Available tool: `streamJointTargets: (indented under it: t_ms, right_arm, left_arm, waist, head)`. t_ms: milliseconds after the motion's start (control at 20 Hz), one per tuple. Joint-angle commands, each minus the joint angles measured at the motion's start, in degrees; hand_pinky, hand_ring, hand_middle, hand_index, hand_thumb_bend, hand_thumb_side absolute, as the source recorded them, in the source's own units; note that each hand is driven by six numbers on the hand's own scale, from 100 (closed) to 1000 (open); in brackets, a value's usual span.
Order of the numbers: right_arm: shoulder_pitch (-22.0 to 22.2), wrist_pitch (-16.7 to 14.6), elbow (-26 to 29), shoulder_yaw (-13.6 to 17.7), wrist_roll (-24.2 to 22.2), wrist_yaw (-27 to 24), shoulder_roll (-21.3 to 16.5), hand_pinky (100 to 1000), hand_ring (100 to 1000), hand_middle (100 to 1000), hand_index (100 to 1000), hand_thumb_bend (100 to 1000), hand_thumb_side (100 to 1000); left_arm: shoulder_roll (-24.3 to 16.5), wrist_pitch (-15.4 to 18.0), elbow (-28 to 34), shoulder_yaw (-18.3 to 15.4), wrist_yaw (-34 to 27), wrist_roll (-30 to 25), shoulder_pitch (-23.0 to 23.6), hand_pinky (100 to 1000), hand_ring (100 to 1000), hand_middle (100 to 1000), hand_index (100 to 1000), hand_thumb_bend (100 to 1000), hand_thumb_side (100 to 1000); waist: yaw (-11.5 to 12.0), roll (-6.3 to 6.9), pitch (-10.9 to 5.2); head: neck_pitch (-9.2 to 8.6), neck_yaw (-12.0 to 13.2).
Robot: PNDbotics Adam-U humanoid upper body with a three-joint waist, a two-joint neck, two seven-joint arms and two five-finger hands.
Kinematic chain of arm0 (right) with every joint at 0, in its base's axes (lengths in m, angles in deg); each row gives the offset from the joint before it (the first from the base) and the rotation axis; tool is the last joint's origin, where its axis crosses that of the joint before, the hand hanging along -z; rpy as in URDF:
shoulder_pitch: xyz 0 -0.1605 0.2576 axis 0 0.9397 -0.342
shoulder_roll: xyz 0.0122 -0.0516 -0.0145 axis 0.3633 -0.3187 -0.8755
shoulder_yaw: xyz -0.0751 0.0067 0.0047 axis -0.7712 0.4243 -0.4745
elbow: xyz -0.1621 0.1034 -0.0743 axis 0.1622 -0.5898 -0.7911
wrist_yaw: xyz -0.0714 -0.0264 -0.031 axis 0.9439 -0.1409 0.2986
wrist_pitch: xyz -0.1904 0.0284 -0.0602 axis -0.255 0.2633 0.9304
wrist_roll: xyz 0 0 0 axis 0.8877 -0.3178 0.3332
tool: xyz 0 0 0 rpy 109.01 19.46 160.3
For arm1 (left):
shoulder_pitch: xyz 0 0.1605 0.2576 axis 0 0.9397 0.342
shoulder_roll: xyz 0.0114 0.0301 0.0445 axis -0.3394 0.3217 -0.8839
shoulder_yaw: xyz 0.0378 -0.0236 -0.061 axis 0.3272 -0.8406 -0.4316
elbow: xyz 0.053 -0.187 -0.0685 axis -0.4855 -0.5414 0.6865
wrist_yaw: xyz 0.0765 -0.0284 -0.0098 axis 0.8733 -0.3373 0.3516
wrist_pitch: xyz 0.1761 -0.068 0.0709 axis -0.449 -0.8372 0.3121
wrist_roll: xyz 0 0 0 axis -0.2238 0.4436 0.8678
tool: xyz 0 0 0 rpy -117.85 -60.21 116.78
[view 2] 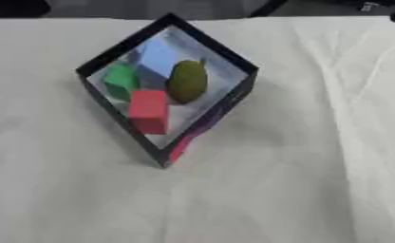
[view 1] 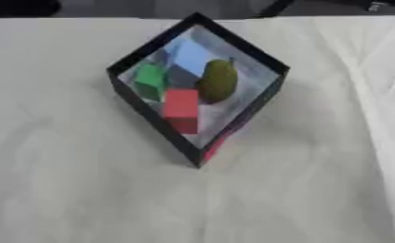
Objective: Pick up objects on the table and place them in the box.
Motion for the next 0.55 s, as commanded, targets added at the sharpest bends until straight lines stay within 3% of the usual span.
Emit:
streamJointTargets:
  t_ms: [50, 550]
  right_arm:
    - [-0.31, -0.56, 0.60, 0.56, -0.87, -0.15, 0.04, 935, 777, 732, 846, 100, 523]
    - [0.60, -0.56, -0.78, 0.98, -1.54, 0.34, 3.38, 938, 774, 727, 840, 100, 534]
  left_arm:
    - [1.03, -0.98, 1.14, -0.96, 1.96, -0.66, 0.63, 697, 747, 772, 860, 108, 741]
    - [4.25, -2.88, 1.14, -1.84, 4.02, -6.18, 2.60, 700, 752, 768, 858, 119, 761]
  waist:
    - [0.12, -0.60, -2.28]
    - [0.37, -0.21, -2.71]
  head:
    - [-0.67, 0.18]
    - [-0.37, -0.36]
